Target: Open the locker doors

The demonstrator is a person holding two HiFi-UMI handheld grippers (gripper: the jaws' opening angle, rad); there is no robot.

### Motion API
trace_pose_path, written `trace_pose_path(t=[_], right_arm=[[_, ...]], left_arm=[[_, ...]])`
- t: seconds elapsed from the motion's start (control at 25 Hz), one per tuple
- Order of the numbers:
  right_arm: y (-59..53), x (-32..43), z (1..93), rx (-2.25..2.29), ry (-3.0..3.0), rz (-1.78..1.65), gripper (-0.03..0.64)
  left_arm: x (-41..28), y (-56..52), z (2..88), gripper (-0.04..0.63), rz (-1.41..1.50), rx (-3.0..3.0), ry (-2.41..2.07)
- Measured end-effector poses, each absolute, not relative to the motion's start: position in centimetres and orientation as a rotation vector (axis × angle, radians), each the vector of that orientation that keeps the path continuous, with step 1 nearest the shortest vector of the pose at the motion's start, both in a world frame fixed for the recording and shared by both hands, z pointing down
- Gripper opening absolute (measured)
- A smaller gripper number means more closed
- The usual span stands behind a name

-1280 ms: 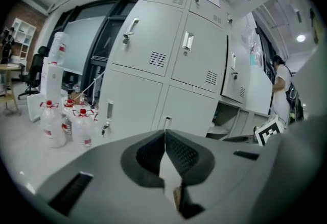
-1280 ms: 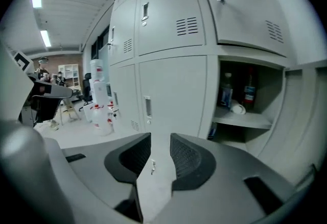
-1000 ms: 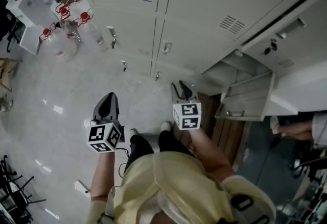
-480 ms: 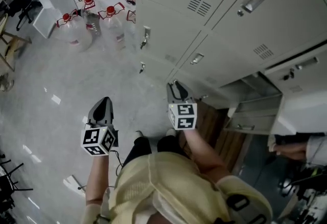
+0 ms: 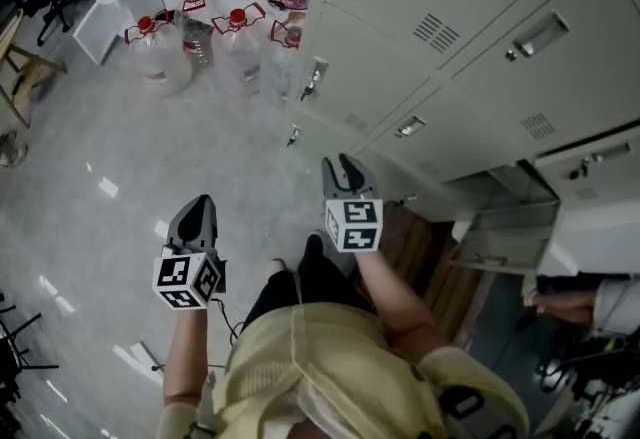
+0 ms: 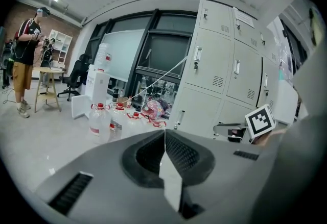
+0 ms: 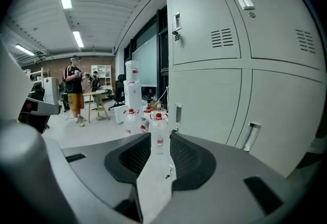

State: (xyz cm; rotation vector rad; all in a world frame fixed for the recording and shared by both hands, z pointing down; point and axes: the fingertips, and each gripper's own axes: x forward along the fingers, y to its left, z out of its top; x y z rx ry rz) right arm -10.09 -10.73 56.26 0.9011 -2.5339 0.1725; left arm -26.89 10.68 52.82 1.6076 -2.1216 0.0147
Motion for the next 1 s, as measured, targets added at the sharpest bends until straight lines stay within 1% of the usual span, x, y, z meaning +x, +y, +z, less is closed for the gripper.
trace_pose_path(t=[0.16, 0.64, 1.0], right_arm=[[-12.8, -12.9, 56.1, 0.885, -2.548, 0.152, 0.116], [-23.2, -21.7, 58.7, 0.906, -2.557, 0.183, 0.116], [-27.5, -25.3, 61.3, 0.951, -2.514, 0.244, 0.116]], left_arm=[[-28.2, 9.5, 53.5, 0.005, 0.004, 1.581, -2.126], [-35.2, 2.5, 53.1, 0.005, -0.01, 1.463, -2.227], [-37.1, -2.2, 54.5, 0.005, 0.001, 1.452, -2.2]])
